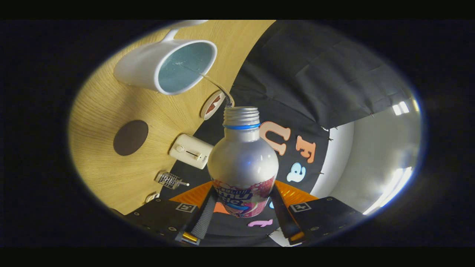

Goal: Take the bottle from table, then pour the juice into the cup, finally place the bottle on the coaster

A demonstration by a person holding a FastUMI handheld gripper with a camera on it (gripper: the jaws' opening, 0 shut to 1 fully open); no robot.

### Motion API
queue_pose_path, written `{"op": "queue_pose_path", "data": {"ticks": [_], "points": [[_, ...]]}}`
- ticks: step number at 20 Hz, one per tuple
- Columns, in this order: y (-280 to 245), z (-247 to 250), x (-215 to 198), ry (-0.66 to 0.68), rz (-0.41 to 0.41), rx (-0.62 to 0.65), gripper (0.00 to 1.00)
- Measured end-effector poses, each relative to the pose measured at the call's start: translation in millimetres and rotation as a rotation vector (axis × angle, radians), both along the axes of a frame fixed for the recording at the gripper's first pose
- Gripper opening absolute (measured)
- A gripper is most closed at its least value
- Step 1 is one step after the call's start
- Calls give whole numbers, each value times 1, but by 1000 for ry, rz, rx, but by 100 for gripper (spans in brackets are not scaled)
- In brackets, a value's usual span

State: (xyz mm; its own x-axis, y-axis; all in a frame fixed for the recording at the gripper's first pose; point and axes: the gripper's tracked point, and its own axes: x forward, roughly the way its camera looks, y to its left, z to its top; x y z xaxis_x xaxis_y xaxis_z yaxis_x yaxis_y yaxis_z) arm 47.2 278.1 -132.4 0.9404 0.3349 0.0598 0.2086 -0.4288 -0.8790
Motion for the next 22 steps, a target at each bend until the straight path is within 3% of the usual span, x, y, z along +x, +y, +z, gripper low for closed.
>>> {"op": "queue_pose_path", "data": {"ticks": [16,19,22], "points": [[10,-39,-7,74,34,2,76],[9,-51,-9,126,28,59,76],[5,-73,-9,277,-4,220,77]]}}
